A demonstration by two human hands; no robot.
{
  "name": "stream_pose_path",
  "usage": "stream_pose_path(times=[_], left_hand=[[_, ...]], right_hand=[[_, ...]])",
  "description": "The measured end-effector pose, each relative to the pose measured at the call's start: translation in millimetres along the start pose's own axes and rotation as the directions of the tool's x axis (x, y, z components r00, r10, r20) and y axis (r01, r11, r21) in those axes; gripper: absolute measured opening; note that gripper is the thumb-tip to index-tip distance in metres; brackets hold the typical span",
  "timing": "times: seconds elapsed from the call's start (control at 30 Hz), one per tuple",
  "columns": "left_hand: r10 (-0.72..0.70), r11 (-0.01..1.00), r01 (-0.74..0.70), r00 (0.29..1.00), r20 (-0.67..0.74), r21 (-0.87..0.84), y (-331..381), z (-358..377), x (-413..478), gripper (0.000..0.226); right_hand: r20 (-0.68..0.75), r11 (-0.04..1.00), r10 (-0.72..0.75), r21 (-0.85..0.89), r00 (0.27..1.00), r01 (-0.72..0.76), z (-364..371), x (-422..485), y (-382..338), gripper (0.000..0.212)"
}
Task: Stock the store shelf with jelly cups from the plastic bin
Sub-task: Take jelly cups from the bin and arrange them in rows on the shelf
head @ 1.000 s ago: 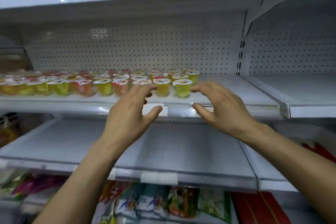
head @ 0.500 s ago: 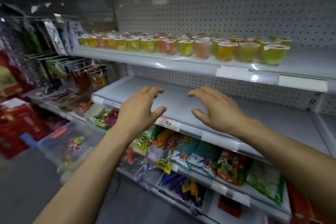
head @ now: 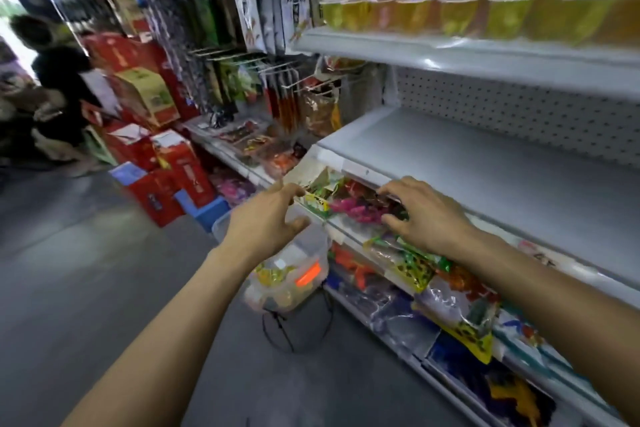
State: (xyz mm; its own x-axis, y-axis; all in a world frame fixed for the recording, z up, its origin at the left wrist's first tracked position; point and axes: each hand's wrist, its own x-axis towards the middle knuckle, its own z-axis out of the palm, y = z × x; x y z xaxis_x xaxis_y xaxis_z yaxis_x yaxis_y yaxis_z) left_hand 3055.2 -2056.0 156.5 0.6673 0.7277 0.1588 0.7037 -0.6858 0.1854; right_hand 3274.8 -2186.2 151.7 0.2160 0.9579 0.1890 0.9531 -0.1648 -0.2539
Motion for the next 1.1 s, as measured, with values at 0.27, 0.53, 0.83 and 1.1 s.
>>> stream_pose_path(times=[0.27, 0.53, 0.83, 1.1], left_hand=[[-0.246, 0.96, 0.267, 0.947, 0.204, -0.081, -143, 57, 37, 0.045], [-0.377, 0.872, 0.463, 0.842, 0.385, -0.159, -228, 149, 88, 0.039], [-0.371, 0.83, 0.542, 0.71, 0.599, -0.128, -287, 314, 166, 0.043], [-0.36, 0.919, 0.375, 0.672, 0.647, 0.122, -316, 429, 181, 0.039]], right_hand=[[0.264, 0.992, -0.064, 0.119, 0.962, 0.034, 118, 119, -49, 0.045], [0.52, 0.982, -0.114, 0.189, 0.846, 0.016, 240, 223, -55, 0.042], [0.784, 0.97, -0.023, 0.169, 0.62, -0.177, 418, 305, -26, 0.037], [0.817, 0.987, 0.084, 0.011, 0.571, -0.162, 532, 313, -15, 0.038]])
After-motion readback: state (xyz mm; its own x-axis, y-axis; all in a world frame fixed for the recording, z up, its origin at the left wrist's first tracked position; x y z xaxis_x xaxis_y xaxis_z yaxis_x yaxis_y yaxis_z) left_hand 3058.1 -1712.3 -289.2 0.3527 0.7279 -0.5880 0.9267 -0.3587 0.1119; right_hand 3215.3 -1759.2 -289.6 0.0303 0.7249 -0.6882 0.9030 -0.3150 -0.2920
